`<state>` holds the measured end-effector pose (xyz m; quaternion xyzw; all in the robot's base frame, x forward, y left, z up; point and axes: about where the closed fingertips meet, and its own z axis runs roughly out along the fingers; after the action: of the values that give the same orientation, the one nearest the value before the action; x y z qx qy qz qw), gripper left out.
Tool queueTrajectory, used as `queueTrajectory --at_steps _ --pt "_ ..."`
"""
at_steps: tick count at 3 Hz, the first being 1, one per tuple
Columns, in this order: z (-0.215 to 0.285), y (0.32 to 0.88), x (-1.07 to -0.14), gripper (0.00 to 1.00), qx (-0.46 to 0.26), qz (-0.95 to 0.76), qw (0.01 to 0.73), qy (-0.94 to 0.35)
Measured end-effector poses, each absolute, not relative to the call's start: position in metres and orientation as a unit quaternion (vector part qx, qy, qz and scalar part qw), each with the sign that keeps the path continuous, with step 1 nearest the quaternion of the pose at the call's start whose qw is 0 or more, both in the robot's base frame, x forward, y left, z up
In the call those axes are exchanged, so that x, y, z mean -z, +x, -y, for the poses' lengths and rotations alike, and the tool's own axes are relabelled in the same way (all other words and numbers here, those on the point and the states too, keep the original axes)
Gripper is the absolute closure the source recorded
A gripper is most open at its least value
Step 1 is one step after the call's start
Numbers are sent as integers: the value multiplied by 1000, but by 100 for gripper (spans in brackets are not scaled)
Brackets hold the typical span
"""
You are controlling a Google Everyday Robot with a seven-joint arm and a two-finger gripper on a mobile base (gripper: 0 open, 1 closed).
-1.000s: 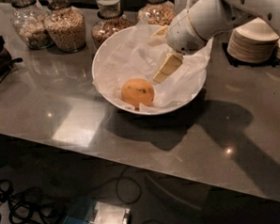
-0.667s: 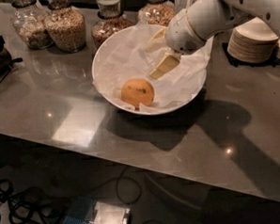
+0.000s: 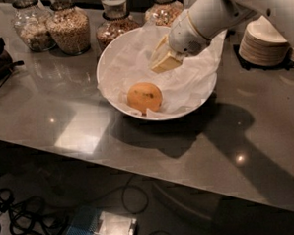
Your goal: Pick orange from white bowl
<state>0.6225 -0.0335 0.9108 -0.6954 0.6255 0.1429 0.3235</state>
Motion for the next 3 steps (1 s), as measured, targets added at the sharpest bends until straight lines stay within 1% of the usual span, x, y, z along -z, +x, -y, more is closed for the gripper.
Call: queueTrajectory --at_steps 1,2,3 --pt "33 615 -913 57 -138 -628 319 -697" --pt "31 614 -912 36 -136 -634 314 -693" --pt "32 606 -911 18 -132 -648 307 -685"
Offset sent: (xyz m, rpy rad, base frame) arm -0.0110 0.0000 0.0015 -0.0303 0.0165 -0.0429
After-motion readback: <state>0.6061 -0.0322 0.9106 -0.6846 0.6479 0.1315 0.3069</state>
